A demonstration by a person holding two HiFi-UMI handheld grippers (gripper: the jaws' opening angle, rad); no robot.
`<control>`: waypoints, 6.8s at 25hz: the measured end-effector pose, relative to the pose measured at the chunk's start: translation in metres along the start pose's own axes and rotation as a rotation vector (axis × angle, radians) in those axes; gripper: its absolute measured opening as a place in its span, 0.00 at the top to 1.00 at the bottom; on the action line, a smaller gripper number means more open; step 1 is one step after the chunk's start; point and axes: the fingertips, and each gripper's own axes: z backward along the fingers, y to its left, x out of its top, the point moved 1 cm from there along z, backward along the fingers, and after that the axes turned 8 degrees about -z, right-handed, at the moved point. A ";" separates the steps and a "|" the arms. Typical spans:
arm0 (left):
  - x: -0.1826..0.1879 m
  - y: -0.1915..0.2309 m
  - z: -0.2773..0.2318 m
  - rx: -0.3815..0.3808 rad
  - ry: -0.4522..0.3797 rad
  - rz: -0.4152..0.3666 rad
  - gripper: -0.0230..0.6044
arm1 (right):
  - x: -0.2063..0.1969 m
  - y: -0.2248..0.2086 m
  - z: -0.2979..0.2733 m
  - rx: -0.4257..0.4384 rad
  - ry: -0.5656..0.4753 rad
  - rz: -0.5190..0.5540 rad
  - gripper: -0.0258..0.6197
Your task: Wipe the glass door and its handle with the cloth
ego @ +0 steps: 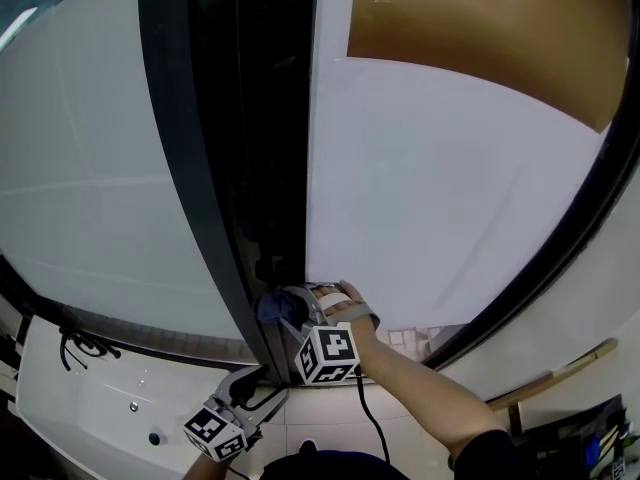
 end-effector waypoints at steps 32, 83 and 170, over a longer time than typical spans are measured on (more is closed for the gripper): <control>-0.004 -0.005 0.004 -0.002 0.001 0.012 0.60 | -0.101 0.015 0.053 -0.068 0.021 -0.243 0.65; -0.023 0.025 0.019 0.019 0.052 0.057 0.60 | -0.096 0.039 -0.073 0.105 -0.057 -1.016 0.66; -0.014 0.014 0.010 -0.043 0.030 0.040 0.61 | -0.004 -0.012 0.033 -0.076 -0.200 -0.402 0.67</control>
